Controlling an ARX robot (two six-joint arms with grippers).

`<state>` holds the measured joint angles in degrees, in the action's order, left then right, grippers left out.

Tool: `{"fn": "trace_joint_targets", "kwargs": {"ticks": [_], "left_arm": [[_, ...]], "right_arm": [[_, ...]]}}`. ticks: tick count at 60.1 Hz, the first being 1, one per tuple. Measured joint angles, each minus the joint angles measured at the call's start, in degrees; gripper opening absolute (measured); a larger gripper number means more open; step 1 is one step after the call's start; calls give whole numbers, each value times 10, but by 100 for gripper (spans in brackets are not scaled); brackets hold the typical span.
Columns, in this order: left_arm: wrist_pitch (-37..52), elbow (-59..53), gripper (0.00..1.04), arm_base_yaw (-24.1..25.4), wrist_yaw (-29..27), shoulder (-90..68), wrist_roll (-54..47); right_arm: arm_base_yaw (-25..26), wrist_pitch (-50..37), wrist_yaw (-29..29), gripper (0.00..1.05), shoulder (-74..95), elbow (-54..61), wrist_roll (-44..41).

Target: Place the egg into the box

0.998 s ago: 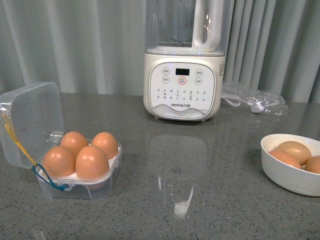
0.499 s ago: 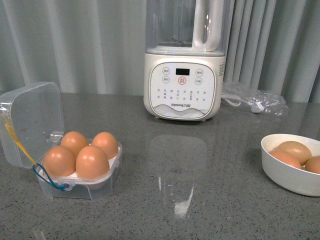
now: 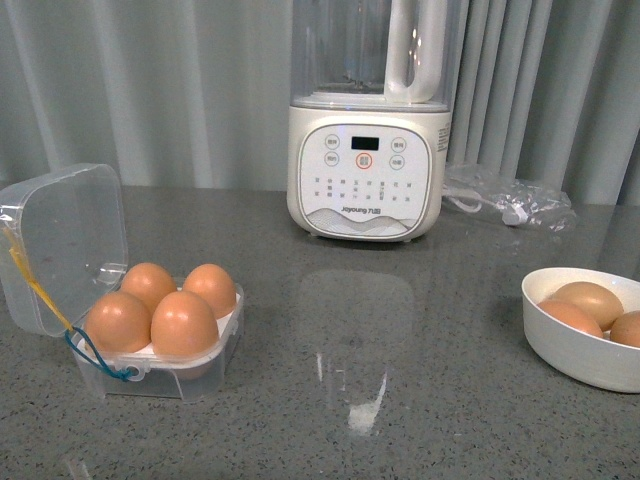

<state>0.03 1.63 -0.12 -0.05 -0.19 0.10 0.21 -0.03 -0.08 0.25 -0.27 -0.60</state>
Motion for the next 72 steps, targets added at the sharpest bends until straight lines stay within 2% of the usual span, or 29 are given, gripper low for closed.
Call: {"fn": "trace_joint_targets", "kwargs": {"ticks": [18,41,48,58,60,63,67,70,72], "left_arm": [[0,0,98,0,0,0,0],[0,0,98,0,0,0,0],[0,0,98,0,0,0,0],[0,0,98,0,0,0,0],[-17,5,98,-12,-25,-11,9],[-93,31,98,-50,-156,-53,43],[-141,51,98,-79,-277,-110,71],[-139,52,98,-90,-330,-136,81],[-131,54,98,-93,-345,-140,83]], "right_arm": [[0,0,0,5,0,0,0],[0,0,0,73,0,0,0],[0,0,0,99,0,0,0],[0,0,0,98,0,0,1],[0,0,0,98,0,0,1],[0,0,0,98,0,0,1],[0,0,0,98,0,0,1],[0,0,-1,98,0,0,1],[0,0,-1,98,0,0,1]]}}
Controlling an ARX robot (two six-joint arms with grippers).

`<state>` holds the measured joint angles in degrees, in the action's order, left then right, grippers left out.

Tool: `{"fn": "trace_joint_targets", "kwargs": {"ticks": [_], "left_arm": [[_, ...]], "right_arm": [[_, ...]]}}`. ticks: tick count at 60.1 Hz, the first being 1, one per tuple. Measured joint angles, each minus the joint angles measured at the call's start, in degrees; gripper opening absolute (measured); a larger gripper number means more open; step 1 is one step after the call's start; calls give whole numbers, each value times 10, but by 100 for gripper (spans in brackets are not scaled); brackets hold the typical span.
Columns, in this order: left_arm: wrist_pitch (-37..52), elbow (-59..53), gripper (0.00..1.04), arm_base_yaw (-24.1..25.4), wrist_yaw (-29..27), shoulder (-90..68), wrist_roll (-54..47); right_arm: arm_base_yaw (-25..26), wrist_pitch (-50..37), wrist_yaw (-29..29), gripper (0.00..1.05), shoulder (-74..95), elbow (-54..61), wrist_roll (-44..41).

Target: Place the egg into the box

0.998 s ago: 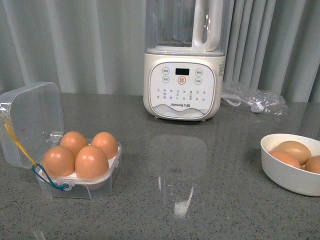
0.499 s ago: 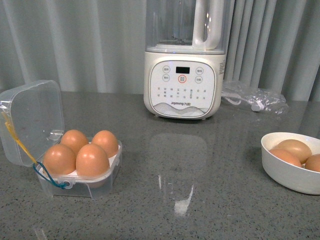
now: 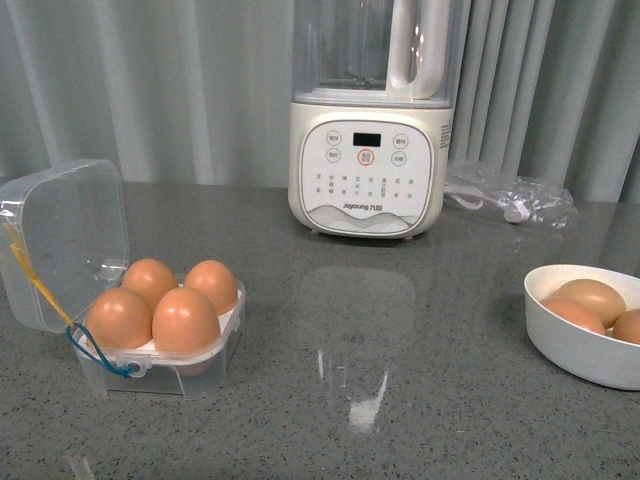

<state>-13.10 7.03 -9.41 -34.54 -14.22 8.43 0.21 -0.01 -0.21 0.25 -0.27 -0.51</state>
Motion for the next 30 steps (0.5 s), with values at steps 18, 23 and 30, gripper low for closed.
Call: {"fn": "trace_joint_targets", "kwargs": {"ticks": [18,23,30], "left_arm": [[123,39,98,37,71,-90,-4],[186,58,98,93,137,-148,-11],[260,96,98,167,229,-239,-24]], "right_arm": [[0,0,1,98,0,0,1],[0,0,1,98,0,0,1],[0,0,1,98,0,0,1]]}}
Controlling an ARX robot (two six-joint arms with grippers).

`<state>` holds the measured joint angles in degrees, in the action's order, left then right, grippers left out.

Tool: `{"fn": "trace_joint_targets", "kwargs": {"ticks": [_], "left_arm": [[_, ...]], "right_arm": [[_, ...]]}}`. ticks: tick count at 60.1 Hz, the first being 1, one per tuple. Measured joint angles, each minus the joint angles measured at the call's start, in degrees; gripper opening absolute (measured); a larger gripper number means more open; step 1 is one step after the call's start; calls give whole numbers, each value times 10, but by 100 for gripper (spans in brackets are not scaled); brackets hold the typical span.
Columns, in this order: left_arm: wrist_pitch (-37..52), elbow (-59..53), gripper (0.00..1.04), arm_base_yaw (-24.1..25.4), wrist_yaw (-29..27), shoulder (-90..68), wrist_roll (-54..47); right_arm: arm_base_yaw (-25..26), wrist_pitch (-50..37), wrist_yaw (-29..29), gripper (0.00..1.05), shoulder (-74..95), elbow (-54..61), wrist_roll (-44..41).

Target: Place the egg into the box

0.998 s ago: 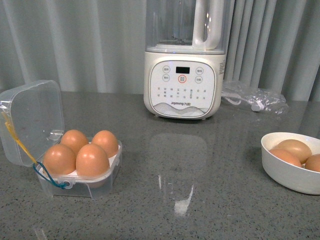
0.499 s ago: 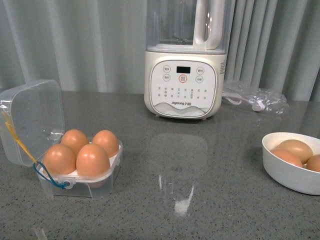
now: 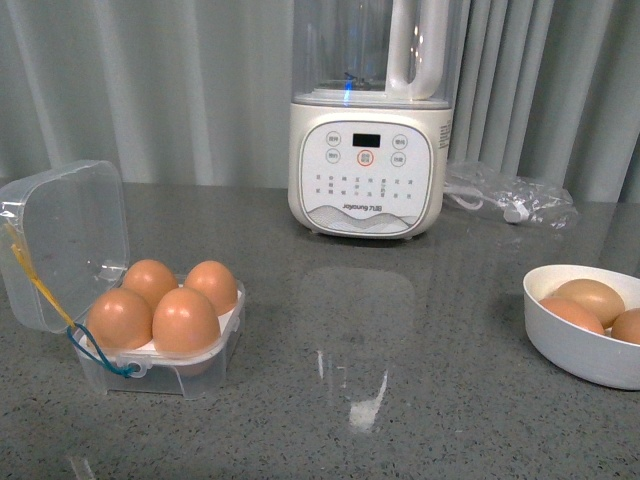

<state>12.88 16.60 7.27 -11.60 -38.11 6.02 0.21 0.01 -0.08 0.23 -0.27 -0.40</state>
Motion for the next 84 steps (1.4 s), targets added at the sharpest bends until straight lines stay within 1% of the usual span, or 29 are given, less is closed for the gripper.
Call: {"fn": "trace_joint_targets", "kwargs": {"ticks": [4,10,16,19,23,29,39,62,69,84], "left_arm": [[48,30,98,46,46,-64,-21],[98,78,98,99,101,-149,-62],[129,115,98,119,126,-207,-93],[132,129,98,120,135,-227,-102],[129,143,98,116,161,-249,-109],[138,156,98,97,172,-277,-119],[168,174,98,51,166,-324,-140],[209,196,98,9,160,-382,-152],[222,196,98,-23,151,-385,-147],[224,180,98,-112,127,-360,-145]], "right_arm": [[0,0,0,98,0,0,0],[0,0,0,98,0,0,0],[0,0,0,98,0,0,0],[0,0,0,98,0,0,0],[0,0,0,98,0,0,0],[0,0,0,98,0,0,0],[0,0,0,98,0,0,0],[0,0,0,98,0,0,0],[0,0,0,98,0,0,0],[0,0,0,98,0,0,0]]}}
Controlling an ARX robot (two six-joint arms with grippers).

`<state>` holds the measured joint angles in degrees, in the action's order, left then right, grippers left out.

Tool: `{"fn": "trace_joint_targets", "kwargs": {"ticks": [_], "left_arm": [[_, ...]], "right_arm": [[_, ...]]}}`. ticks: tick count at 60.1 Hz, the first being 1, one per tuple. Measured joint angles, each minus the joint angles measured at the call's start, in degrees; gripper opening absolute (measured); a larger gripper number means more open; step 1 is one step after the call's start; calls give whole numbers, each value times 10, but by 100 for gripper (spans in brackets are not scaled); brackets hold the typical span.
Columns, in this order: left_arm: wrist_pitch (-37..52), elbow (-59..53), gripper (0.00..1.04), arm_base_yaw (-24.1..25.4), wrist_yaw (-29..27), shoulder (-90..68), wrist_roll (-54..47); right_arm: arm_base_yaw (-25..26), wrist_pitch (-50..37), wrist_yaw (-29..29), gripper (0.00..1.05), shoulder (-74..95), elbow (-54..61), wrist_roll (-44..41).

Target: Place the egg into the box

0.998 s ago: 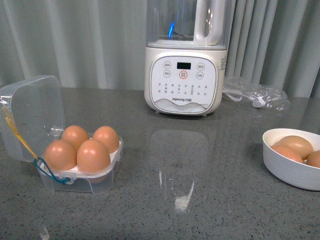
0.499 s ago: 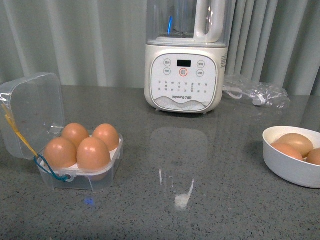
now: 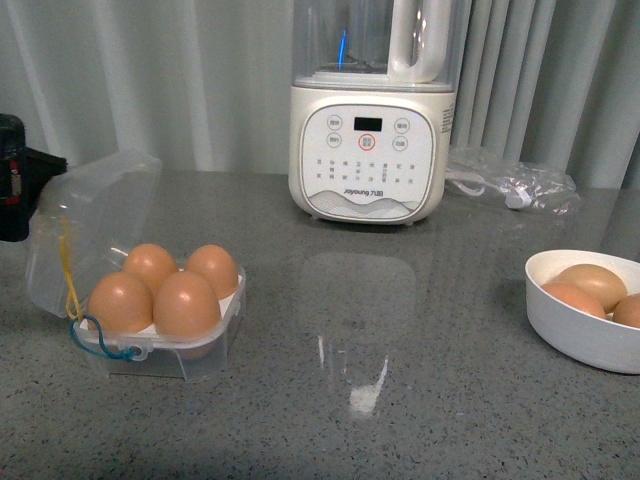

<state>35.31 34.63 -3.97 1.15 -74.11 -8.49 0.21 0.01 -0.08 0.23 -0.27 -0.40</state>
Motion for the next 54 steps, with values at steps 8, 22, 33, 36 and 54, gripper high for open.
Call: {"fn": "trace_joint_targets", "kwargs": {"ticks": [8,22,33,36,54], "left_arm": [[-5,-21,98,-51,-9,25,8],[-33,-41,98,-125,-12,48,15],[-52,-37,98,-115,-14,60,16],[-62,-31,98,-106,-14,67,17],[-152,5,98,-31,-11,160,34]], "right_arm": [[0,0,0,98,0,0,0],[0,0,0,98,0,0,0],[0,0,0,98,0,0,0],[0,0,0,98,0,0,0],[0,0,0,98,0,0,0]]}}
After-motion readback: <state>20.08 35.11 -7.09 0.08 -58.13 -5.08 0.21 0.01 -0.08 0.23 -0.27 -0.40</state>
